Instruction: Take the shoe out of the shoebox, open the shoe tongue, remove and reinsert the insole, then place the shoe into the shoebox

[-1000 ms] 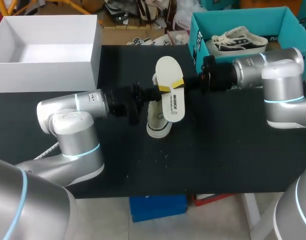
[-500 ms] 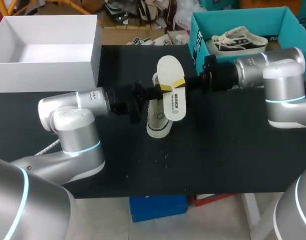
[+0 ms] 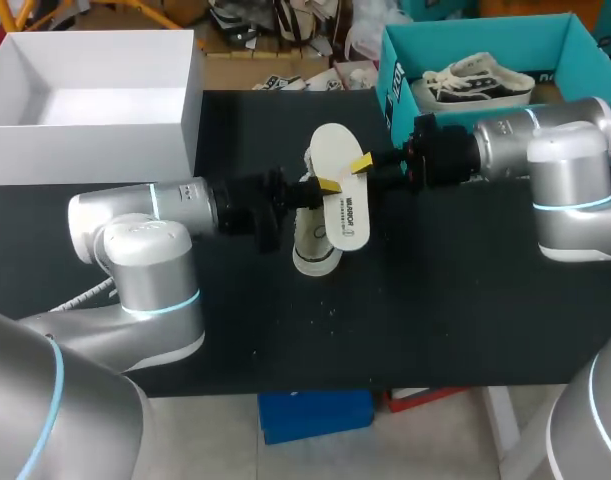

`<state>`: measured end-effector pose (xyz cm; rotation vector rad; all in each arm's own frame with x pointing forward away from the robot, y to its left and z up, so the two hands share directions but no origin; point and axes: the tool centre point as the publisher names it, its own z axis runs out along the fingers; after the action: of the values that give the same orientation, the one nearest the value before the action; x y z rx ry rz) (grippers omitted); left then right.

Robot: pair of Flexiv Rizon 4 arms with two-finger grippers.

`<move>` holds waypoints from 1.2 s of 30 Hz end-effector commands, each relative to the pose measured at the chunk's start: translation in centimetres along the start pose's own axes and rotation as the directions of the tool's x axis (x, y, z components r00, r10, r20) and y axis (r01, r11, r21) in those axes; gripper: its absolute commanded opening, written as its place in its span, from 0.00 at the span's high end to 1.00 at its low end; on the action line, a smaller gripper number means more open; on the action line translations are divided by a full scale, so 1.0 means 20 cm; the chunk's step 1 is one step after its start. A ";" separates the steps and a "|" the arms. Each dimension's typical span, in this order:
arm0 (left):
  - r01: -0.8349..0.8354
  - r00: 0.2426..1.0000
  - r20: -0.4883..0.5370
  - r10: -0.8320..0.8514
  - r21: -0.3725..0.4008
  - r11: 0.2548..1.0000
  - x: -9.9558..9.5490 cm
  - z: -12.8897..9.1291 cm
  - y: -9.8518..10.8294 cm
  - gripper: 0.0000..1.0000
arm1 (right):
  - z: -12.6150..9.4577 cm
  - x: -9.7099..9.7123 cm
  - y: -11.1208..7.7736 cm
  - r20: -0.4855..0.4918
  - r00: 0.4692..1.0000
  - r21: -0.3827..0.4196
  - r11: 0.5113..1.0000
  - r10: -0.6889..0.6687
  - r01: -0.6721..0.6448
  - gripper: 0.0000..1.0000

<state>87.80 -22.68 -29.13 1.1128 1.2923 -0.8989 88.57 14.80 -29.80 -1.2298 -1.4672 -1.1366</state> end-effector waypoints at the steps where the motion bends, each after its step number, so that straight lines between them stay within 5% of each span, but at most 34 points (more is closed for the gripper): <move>1: 0.016 0.998 -0.062 -0.016 -0.013 1.000 -0.02 -0.13 -0.08 1.00 | -0.09 0.02 -0.12 0.053 0.998 -0.085 0.996 0.021 -0.017 0.00; 13: 0.063 0.990 -0.124 -0.061 0.009 0.998 0.02 -0.26 -0.18 1.00 | -0.37 0.07 -0.32 0.197 0.976 -0.289 0.957 0.096 -0.036 0.00; 16: 0.028 0.991 -0.133 -0.017 0.076 0.997 0.00 -0.27 -0.21 1.00 | -0.37 0.07 -0.32 0.197 0.976 -0.289 0.957 0.096 -0.036 0.00; 32: 0.028 0.991 -0.133 -0.017 0.076 0.997 0.00 -0.27 -0.21 1.00 | -0.37 0.07 -0.32 0.197 0.976 -0.289 0.957 0.096 -0.036 0.00; 36: 0.124 0.979 -0.179 -0.096 0.149 0.981 0.03 -0.33 -0.22 1.00 | -0.38 0.03 -0.35 0.187 0.970 -0.322 0.942 0.156 -0.090 0.00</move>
<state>81.66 -18.60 -30.23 1.2232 1.4318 -0.9825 82.73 6.77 -28.17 -1.6593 -1.3859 -1.2059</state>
